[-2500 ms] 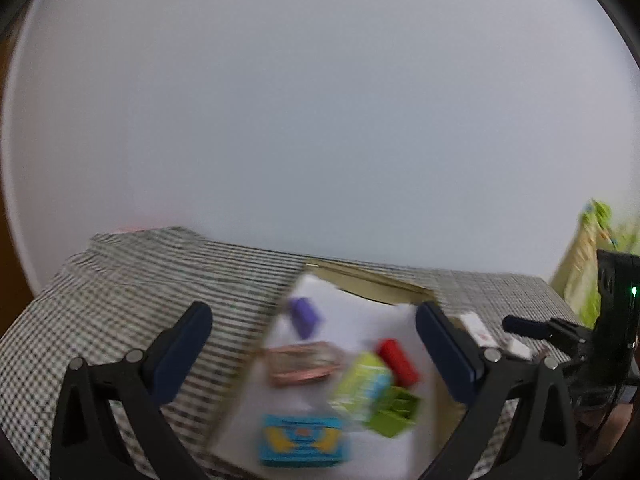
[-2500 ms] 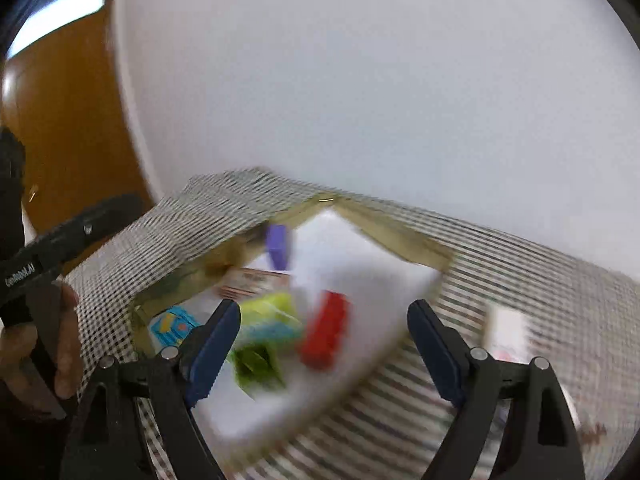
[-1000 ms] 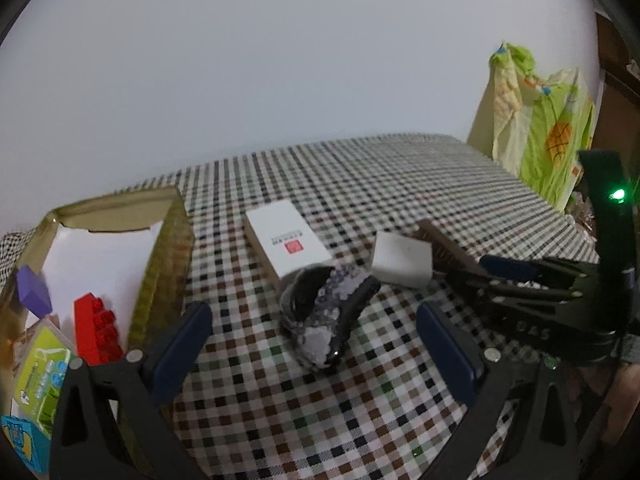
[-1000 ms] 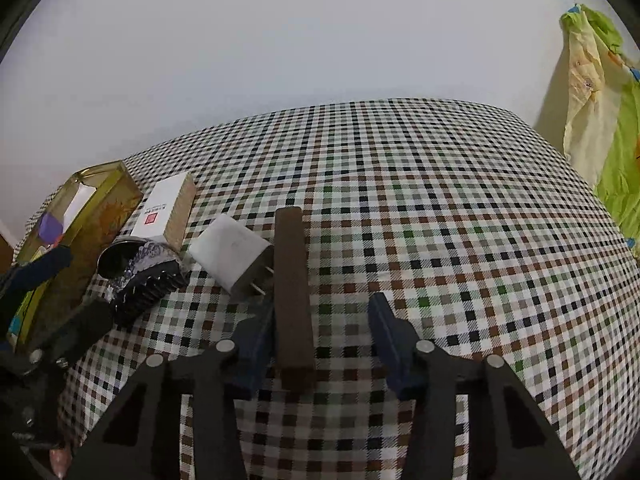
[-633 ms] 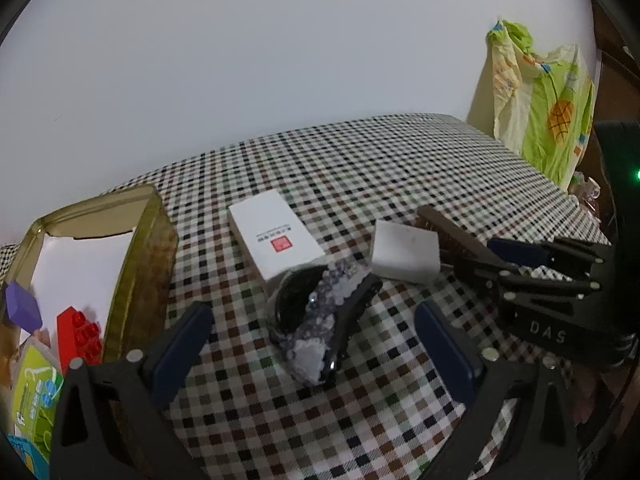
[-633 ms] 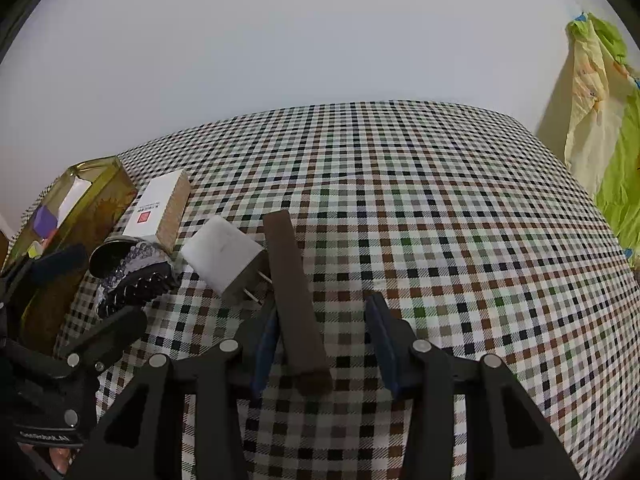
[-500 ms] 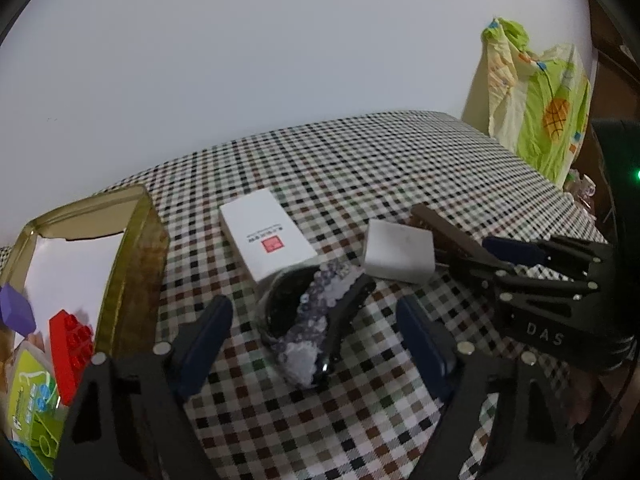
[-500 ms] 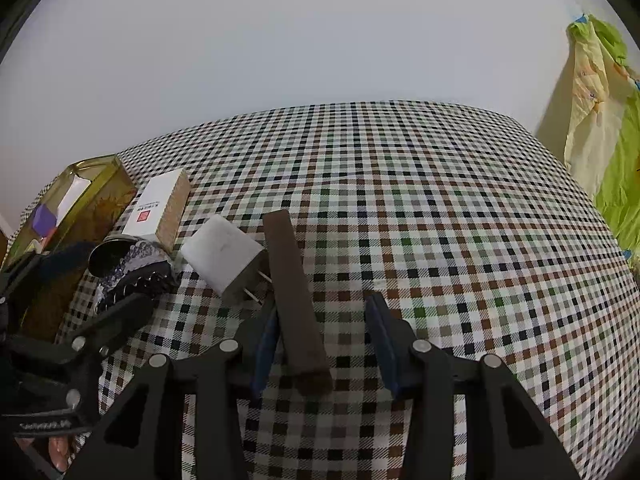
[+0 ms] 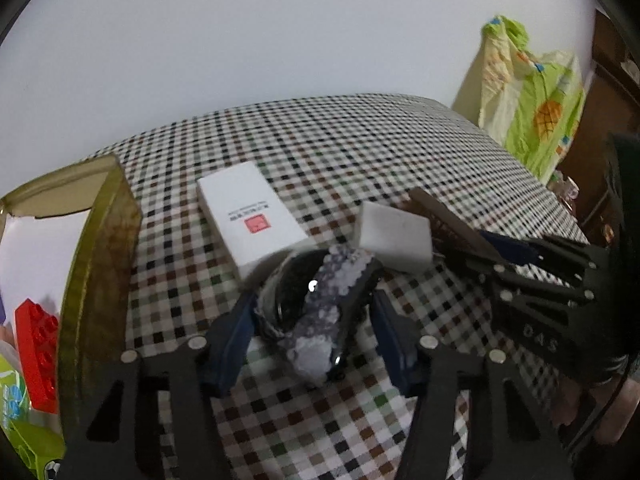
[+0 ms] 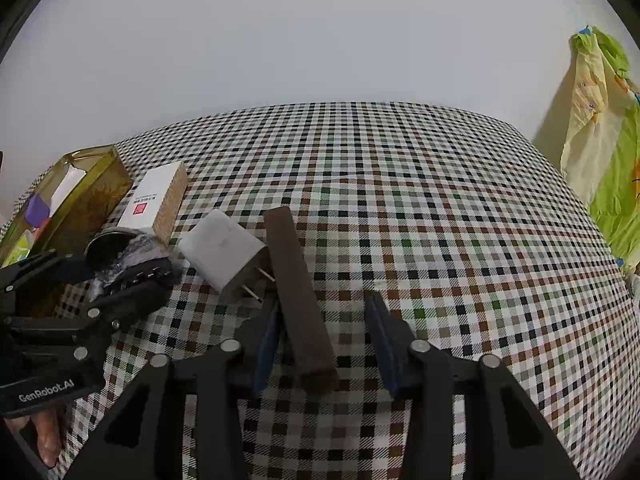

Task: Organize rigid objects
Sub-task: 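Grasp the brown bar with the right tool while the left tool grasps the black-grey pouch, then carry the brown bar and black-grey pouch over the gold tin with both tools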

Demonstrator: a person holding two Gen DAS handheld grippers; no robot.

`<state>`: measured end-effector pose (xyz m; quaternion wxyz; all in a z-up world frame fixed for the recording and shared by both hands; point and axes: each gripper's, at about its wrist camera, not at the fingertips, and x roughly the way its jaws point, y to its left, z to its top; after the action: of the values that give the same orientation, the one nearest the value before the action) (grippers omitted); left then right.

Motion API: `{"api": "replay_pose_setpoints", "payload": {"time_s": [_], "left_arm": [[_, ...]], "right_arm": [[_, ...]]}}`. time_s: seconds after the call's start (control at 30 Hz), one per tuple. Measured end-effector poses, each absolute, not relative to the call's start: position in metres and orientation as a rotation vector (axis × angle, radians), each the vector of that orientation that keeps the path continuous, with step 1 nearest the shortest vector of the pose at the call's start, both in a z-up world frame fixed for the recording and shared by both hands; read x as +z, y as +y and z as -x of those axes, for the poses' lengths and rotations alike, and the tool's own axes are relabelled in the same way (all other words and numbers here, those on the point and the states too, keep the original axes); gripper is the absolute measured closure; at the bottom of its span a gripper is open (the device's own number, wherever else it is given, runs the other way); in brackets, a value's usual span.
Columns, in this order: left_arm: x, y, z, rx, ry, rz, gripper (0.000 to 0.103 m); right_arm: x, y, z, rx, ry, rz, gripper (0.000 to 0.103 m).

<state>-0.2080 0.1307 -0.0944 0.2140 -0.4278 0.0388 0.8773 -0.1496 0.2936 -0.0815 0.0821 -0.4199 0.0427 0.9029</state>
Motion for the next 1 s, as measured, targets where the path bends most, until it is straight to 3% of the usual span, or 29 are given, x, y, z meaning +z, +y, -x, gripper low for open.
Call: {"api": "replay_pose_setpoints", "payload": {"time_s": [0.07, 0.23, 1.0], "left_arm": [[-0.09, 0.136, 0.202, 2.443, 0.141, 1.145, 0.052], [-0.087, 0.137, 0.198, 2.446, 0.147, 1.119, 0.054], [-0.057, 0.109, 0.127, 2.645, 0.23, 0.84, 0.054]], "right_arm": [[-0.081, 0.292, 0.149, 2.702, 0.12, 1.246, 0.076], [-0.075, 0.294, 0.145, 2.72, 0.143, 1.203, 0.086], [-0.039, 0.262, 0.099, 2.922, 0.028, 0.758, 0.086]]}}
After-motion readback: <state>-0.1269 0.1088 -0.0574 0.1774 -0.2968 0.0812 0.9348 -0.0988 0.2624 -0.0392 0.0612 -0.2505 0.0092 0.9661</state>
